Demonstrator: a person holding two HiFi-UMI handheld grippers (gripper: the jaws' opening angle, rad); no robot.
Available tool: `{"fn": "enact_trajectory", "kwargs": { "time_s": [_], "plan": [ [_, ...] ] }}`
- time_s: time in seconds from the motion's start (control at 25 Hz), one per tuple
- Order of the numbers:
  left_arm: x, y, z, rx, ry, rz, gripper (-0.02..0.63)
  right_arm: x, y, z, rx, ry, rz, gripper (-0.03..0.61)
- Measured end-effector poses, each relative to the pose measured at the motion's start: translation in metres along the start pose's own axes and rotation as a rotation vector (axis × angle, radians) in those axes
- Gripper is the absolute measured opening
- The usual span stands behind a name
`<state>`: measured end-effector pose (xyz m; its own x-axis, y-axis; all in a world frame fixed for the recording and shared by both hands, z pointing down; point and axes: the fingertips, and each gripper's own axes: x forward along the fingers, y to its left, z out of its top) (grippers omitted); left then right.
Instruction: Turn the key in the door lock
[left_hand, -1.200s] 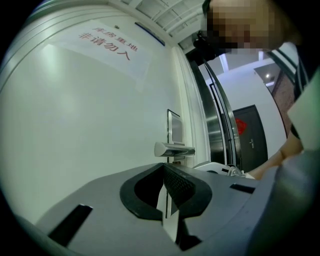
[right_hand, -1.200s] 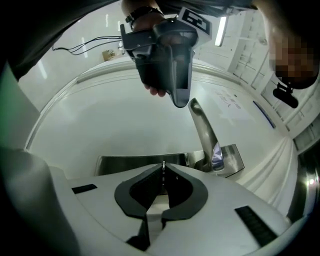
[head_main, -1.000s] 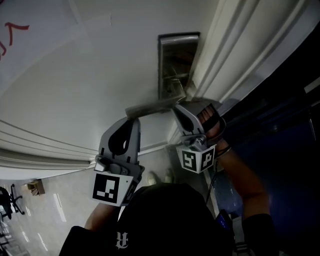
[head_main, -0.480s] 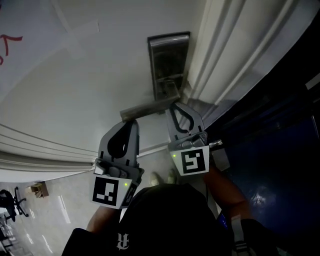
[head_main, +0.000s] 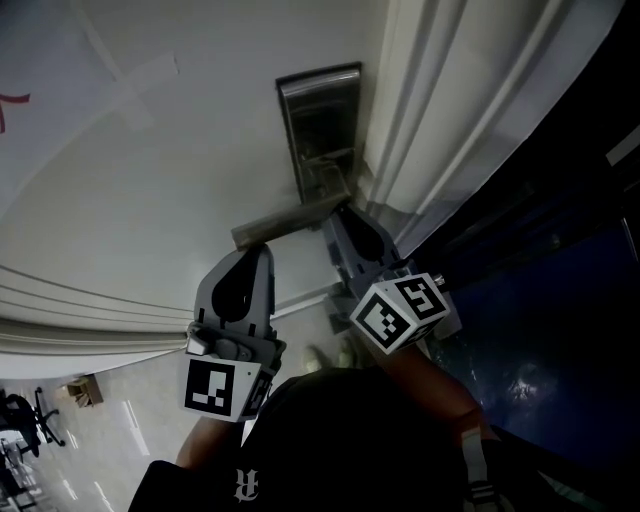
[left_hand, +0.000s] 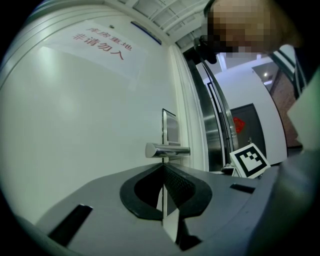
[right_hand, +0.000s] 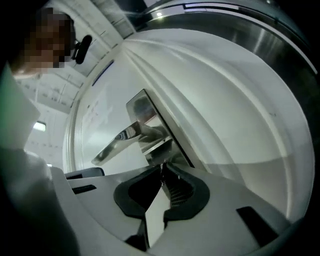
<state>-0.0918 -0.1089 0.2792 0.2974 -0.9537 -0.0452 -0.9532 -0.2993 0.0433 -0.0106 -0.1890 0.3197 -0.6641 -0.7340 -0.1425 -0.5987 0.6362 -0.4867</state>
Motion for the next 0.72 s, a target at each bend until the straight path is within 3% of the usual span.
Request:
{"fn": "enact_trajectory", "kwargs": {
  "time_s": [0.24, 0.72],
  "plan": [
    [-0.002, 0.004, 0.001, 0.003, 0.002, -0.009, 0.008, -0.001, -0.006, -0.002, 0.372, -0.006, 0.019, 0.023],
    [-0.001, 0.010, 0.001, 0.001, 0.002, -0.030, 0.008, -0.002, -0.015, -0.008, 0.873, -0.013, 0.068, 0.032]
  ]
}}
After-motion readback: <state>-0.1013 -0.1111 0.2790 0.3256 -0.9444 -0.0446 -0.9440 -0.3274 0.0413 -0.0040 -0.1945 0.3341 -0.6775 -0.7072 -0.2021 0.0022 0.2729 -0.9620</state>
